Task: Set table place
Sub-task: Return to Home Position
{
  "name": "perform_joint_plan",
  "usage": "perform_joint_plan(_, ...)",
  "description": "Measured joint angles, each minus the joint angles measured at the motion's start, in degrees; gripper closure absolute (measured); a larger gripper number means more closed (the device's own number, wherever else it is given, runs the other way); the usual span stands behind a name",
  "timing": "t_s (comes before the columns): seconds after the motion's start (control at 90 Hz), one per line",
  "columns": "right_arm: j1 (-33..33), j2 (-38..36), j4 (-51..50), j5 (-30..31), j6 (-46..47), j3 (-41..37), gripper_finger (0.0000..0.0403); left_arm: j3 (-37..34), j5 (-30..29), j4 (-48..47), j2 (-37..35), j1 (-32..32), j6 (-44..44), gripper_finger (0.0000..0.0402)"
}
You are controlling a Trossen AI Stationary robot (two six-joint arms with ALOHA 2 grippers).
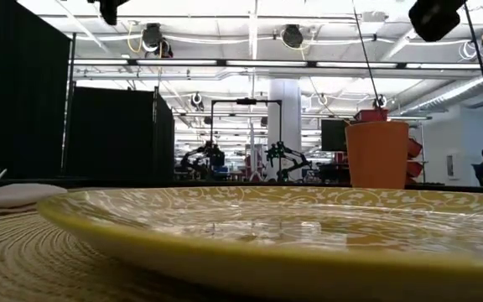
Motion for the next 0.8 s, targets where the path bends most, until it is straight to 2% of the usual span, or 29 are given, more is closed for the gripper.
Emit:
perform_joint_plan(0.167, 0.1, -0.6, 16.0, -1.4, -6.3, -9.6, 0.0248, -2.8, -0.8, 2.0, 0.0, 0.0, 1.5, 0.035)
perform_joint_plan(0.289, 0.1, -0.5, 23.9, -2.9, -7.0, -15.1, 0.0248, -6.9, -3.3, 5.2, -1.5, 0.1, 1.0, 0.035)
perform_joint_plan(0.467, 1.0, -1.0, 30.6, -4.0, -5.9, -20.1, 0.0248, -9.5, -3.9, 6.1, -5.1, 0.1, -0.9, 0.035)
perform_joint_plan(0.622, 5.2, -1.0, 39.0, -5.5, -5.9, -24.8, 0.0248, -10.9, -3.9, 5.1, -8.8, 0.1, -0.9, 0.035)
perform_joint_plan(0.8, 9.9, -0.7, 40.9, -5.5, -8.9, -25.0, 0.0248, -12.4, -3.9, 2.7, -12.3, 0.1, -0.9, 0.035)
